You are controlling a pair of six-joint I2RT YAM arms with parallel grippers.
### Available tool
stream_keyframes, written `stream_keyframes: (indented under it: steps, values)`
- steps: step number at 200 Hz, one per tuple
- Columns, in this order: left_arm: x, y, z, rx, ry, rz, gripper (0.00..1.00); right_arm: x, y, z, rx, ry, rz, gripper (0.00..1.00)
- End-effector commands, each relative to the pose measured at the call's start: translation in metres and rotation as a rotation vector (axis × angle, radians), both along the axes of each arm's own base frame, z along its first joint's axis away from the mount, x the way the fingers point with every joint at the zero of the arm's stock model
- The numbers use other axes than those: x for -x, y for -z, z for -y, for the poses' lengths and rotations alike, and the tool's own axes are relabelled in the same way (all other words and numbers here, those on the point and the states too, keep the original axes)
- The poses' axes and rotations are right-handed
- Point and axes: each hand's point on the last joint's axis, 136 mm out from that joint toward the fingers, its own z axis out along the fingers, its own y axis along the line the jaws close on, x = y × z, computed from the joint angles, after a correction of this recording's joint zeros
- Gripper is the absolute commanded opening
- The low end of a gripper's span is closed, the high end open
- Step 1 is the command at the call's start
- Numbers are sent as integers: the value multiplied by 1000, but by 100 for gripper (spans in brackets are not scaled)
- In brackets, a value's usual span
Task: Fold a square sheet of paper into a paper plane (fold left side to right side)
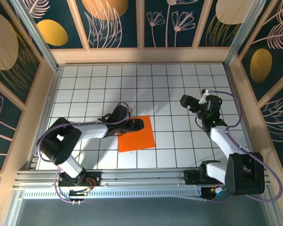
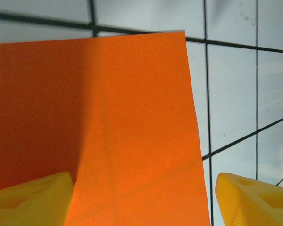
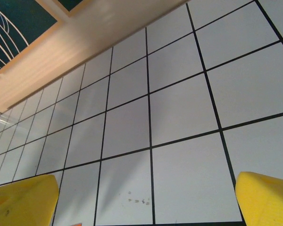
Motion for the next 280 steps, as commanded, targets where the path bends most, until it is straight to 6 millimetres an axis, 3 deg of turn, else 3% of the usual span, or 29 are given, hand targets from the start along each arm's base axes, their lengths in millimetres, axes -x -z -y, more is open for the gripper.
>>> stream_keyframes:
  steps: [1,47,51,85,142,205,233,280]
  values:
    - [0,17,13,-31,106,-1,77,-7,-8,1,48,-3,19,97]
    - [-21,33,29,-128,214,16,77,-6,-2,2,93,-17,-5,95]
    - [-29,27,35,-121,220,34,77,-6,-2,2,95,-18,-6,95]
    - [-48,34,39,-158,192,26,78,-6,0,2,107,-22,-15,95]
    - [-53,33,47,-80,104,-17,78,-10,2,1,103,-32,-29,93]
    - [-52,32,47,-90,118,-13,79,-10,5,-2,96,-45,-40,93]
    - [-53,19,48,-81,135,20,80,-11,4,-3,105,-55,-41,93]
    - [-64,-26,61,-10,146,87,84,-18,10,-17,142,-137,-101,87]
